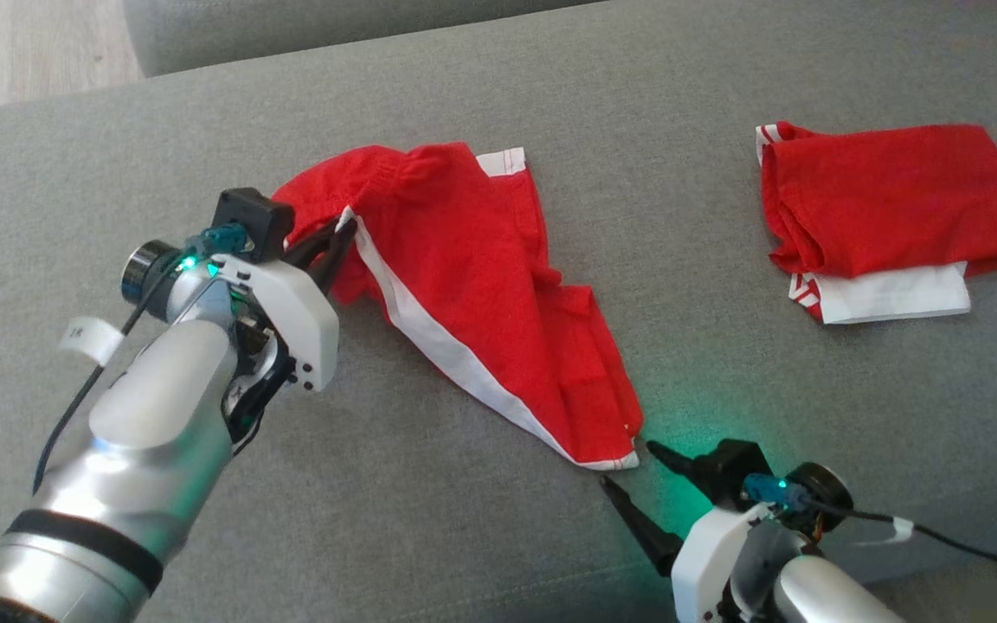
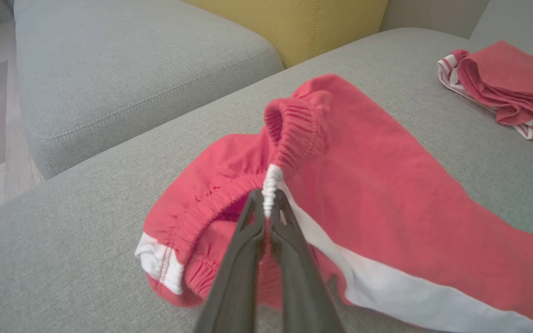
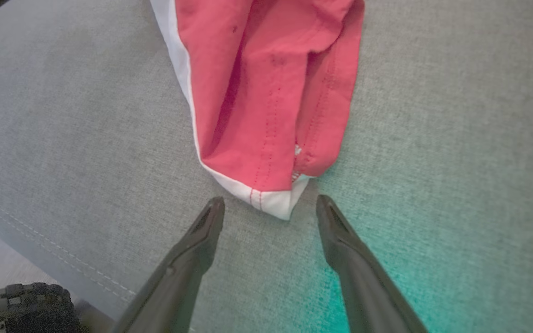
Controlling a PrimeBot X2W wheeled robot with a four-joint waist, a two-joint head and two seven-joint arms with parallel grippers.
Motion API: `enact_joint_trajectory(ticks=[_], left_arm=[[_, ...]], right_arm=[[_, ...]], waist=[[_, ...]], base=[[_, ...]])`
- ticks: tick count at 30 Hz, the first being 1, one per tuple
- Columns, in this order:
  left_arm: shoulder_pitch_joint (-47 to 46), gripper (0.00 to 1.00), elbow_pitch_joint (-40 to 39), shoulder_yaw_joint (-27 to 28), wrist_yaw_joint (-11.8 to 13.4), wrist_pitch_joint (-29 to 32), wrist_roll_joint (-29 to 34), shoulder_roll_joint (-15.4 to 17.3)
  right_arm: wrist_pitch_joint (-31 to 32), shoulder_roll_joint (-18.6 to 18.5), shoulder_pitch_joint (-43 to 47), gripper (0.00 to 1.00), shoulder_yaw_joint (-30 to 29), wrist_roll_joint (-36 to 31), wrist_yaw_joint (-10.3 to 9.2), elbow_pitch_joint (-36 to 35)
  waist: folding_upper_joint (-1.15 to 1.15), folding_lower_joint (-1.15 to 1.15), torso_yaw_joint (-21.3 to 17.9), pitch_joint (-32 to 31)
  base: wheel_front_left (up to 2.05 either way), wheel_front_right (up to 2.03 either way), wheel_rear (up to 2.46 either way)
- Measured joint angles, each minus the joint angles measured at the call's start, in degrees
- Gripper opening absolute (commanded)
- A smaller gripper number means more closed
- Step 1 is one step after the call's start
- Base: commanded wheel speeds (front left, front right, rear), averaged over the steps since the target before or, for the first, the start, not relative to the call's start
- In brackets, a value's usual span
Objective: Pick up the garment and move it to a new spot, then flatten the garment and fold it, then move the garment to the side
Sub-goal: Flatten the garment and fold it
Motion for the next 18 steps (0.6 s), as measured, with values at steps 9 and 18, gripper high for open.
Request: enact_joint_trajectory(ticks=[9,18], left_arm=[[-0.49,0.0,0.27,-0.81,0.0,0.0,-0.01,-0.07],[-0.96,0.0,0.65,-1.04,0.01,0.0,-0.58,-0.12]], right_arm=[[-0.02,-0.36,-1.87,1.0,0.71,0.13,0.0,0.96],[-0.1,-0.38,-3.97,0.0,2.97,1.33,0.0,2.16]], waist=[[0.0,0.0,0.41,0.78],[0.0,0.0,1.29,1.2]], base=[[0.0,0.0,0.0],[0.0,0.0,0.0]])
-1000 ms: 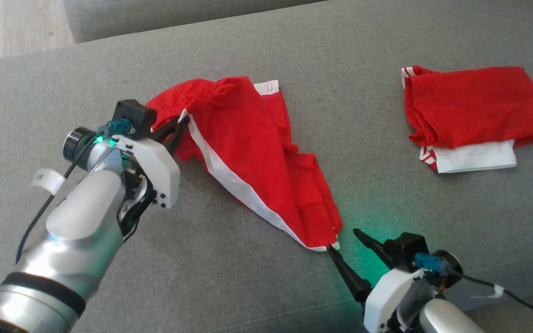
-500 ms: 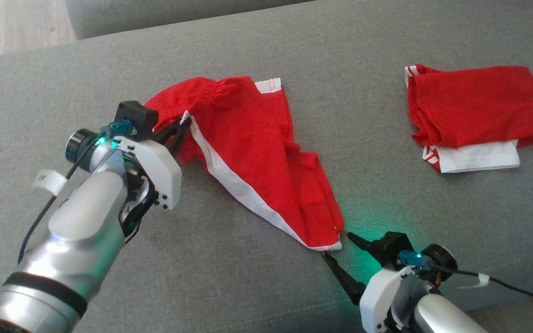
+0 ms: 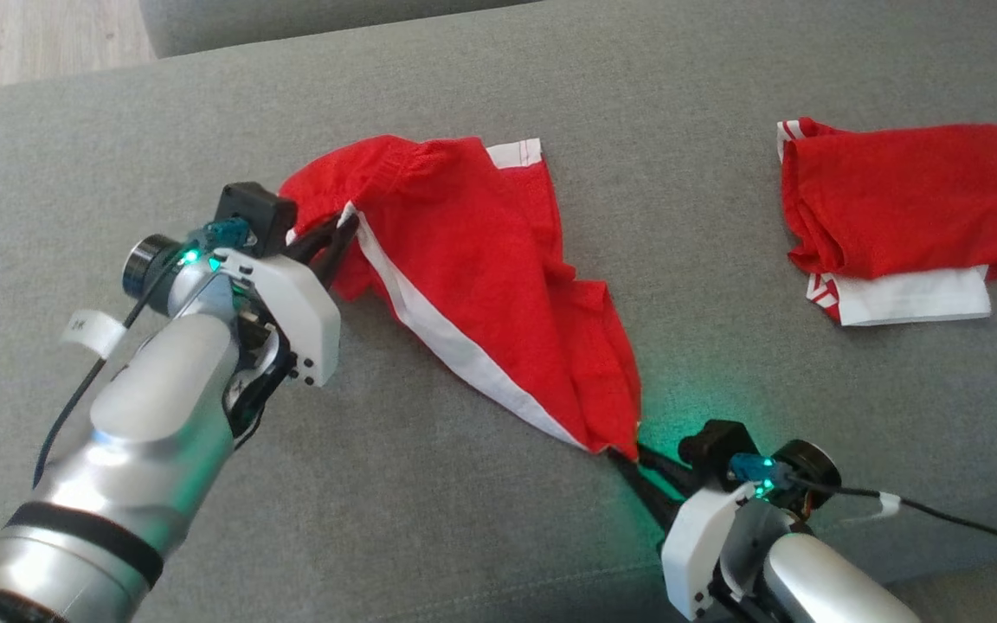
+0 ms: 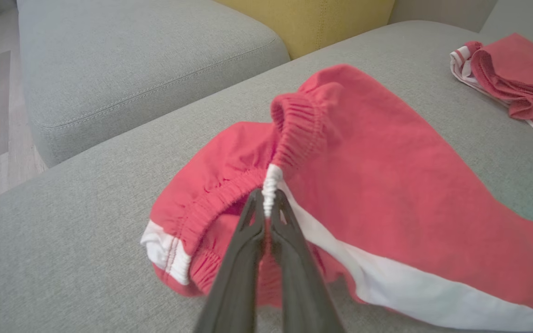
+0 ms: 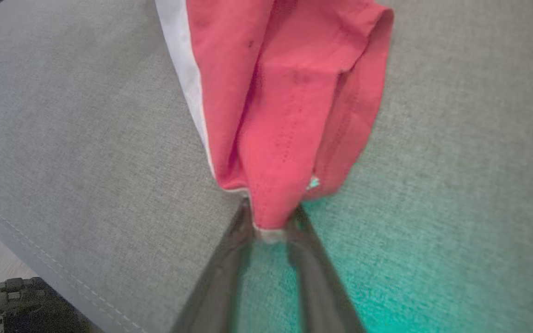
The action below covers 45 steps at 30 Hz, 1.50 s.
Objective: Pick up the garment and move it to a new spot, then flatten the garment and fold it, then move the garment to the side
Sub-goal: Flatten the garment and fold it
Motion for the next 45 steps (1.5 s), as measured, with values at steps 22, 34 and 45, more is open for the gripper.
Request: enact_joint_trajectory(ticks=[22,34,45], left_arm=[[-0.87,0.0,-8.71,4.24,2.0,-2.07,-5.38,1.69],[-0.25,0.0,-29.47,6.33,7.04,2.33,-7.65,6.64],[8.95,0.0,-51.16,7.98,12.43,9.45,-10.84,15.21]], right_arm=[[-0.19,-11.87,-12.23,0.0,-8.67,15.07,0.0,-8.78],[0.88,-14.39,-18.51,0.0,-13.47,19.74,0.0,-12.85],[13.22,-9.33,-9.92,0.0,-27.76,16.41,0.0,-24.81]], waist=[[0.0,0.0,0.76,-7.08],[0.0,0.0,2.95,-12.3],[0.0,0.0,4.5,-13.67]], base=[[0.0,0.0,0.0],[0.0,0.0,0.0],[0.0,0.0,0.0]])
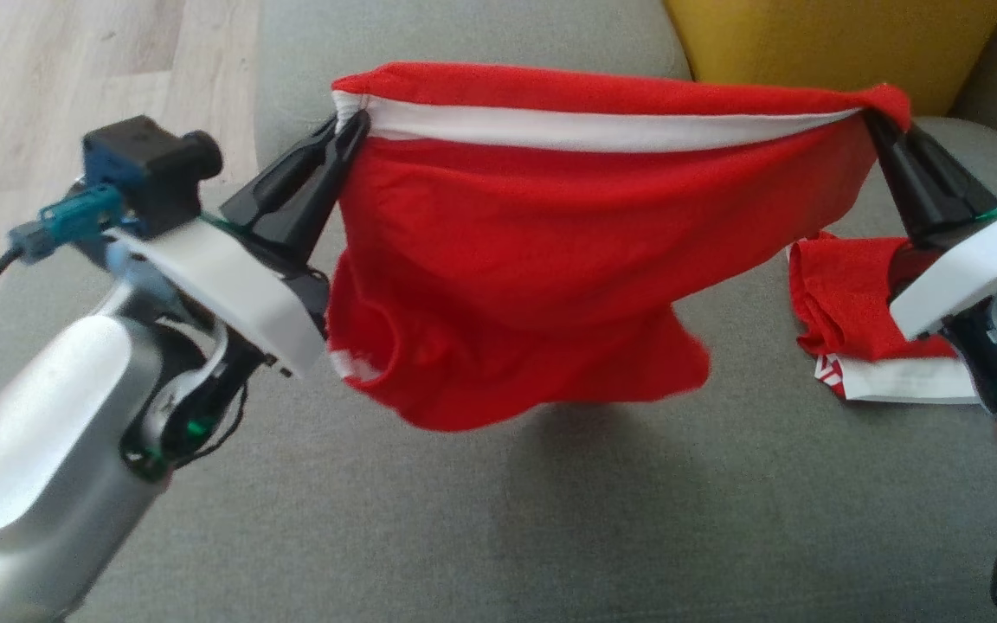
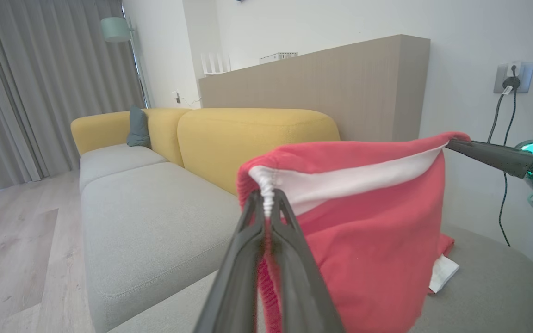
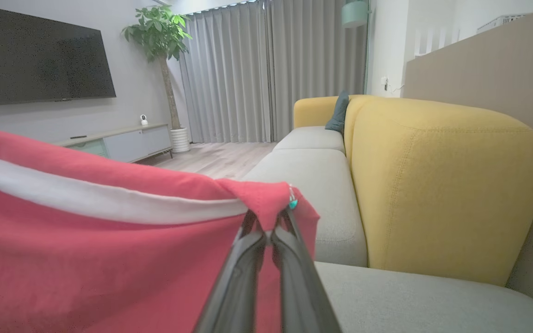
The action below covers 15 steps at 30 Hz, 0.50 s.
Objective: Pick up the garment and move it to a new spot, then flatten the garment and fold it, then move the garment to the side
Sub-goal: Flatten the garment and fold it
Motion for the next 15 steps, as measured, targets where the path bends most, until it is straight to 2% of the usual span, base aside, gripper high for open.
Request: enact_joint_trajectory(ticks=[4,8,12,15], left_arm=[[-0.39,0.0,-2.44,1.3,0.62,1.68,0.0,1.7],[-3.0,0.0,-0.42,1.25,-0.52,3.39,-1.19,0.98],[-13.27,0.0,6.83,1.77,-3.27,4.76,-0.55,0.44],[-24.81,0.0,15.82,3.16,-5.25,3.66,1.89,-1.81]], right_arm=[[4.63,2.59,0.07,0.0,-3.32,-3.97,0.0,-4.15],[7.62,6.28,-5.19,0.0,-4.79,-4.88,0.0,-3.1],[7.97,7.91,-17.55,0.0,-4.52,-6.83,0.0,2.3],[4.92,9.46,-30.26,0.0,-3.09,-8.83,0.0,9.88]], waist=[[0.0,0.0,-0.17,1.07],[0.0,0.0,-0.42,3.34],[0.0,0.0,-0.67,7.88],[0.0,0.0,-0.84,12.39]], base=[[0.0,0.0,0.0],[0.0,0.0,0.0],[0.0,0.0,0.0],[0.0,0.0,0.0]])
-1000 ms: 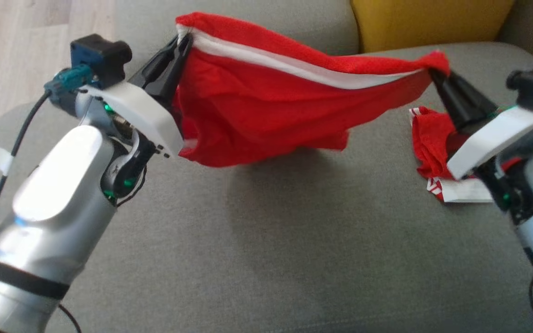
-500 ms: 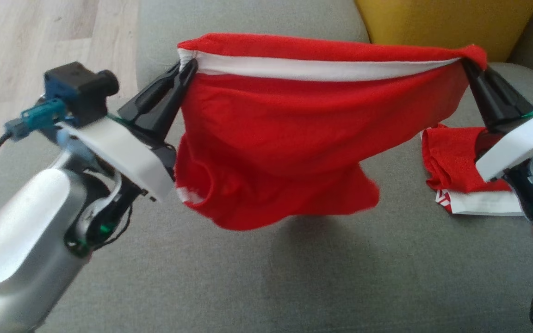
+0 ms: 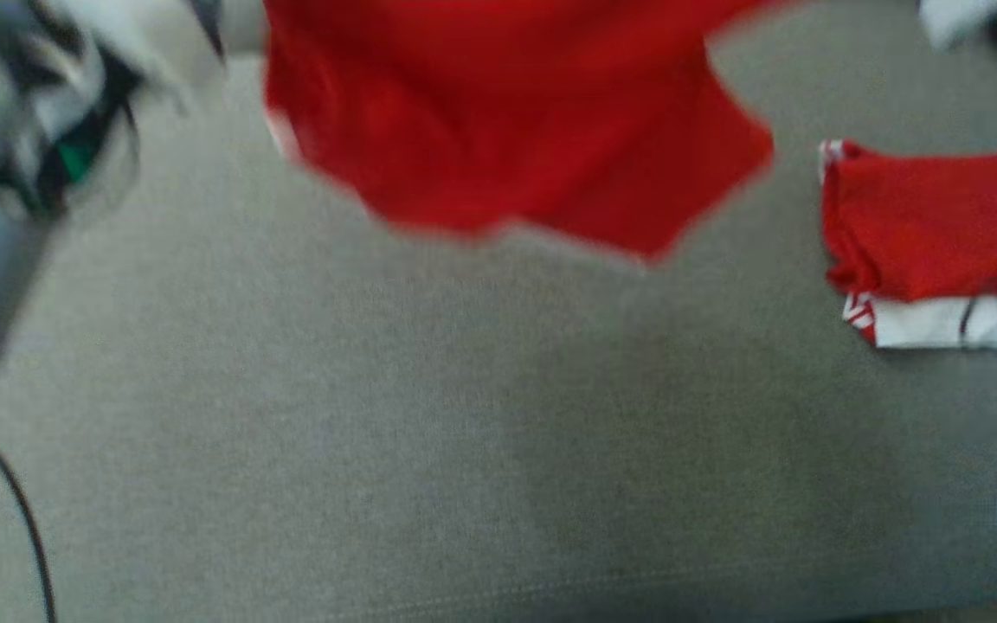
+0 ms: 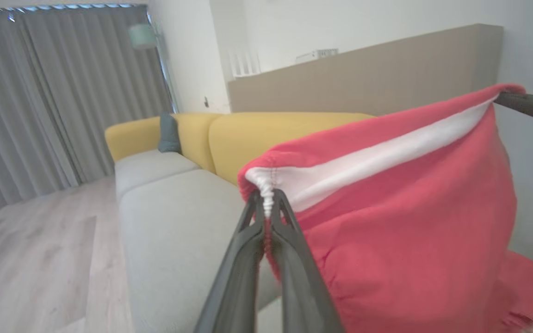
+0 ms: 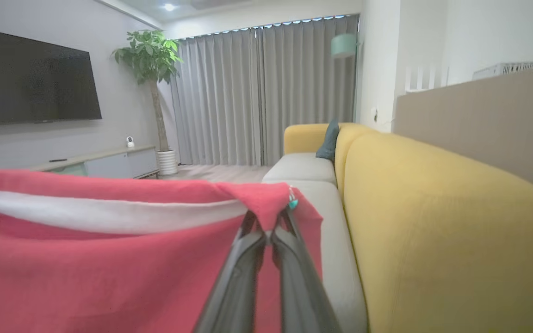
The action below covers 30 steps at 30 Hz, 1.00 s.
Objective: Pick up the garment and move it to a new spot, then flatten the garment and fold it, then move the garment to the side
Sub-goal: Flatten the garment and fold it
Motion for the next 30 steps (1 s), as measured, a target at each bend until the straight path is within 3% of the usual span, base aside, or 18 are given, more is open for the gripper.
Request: enact_joint_trajectory(ticks=[5,6,13,18,22,30], left_arm=[[-16.34,0.0,15.89,2.04,-1.91,-8.17,4.8,-4.55],[-16.34,0.0,15.89,2.04,-1.91,-8.17,4.8,-4.55],[-24.12,0.0,32.68,3.25,-3.38,-19.14,7.09,-11.0],[-20.74,0.0,38.71,1.93,-5.43,-21.52,7.09,-13.35],[-12.99,0.0,41.09,-1.07,-6.46,-21.79,8.84,-14.48],[5.93,0.0,37.47,-3.54,-7.13,-21.83,10.8,-14.84]], right_arm=[[-10.69,1.47,-17.14,0.0,2.54,-6.94,0.0,14.67],[-10.69,1.47,-17.14,0.0,2.54,-6.94,0.0,14.67],[-26.28,5.72,-25.51,0.0,-0.69,-12.88,0.0,31.15],[-28.81,6.88,-24.06,0.0,0.68,-11.81,0.0,39.9],[-28.63,6.98,-17.76,0.0,5.03,-8.37,0.0,45.55],[-27.85,4.16,-4.28,0.0,14.84,-3.33,0.0,50.16]], waist=[[0.0,0.01,-0.22,7.47],[0.0,0.01,-0.22,7.47],[0.0,0.02,-0.33,13.9],[0.0,0.0,0.63,14.13],[0.0,0.0,1.42,13.27],[0.0,0.0,2.37,9.67]], base=[[0.0,0.0,0.0],[0.0,0.0,0.0],[0.0,0.0,0.0],[0.0,0.0,0.0],[0.0,0.0,0.0],[0.0,0.0,0.0]])
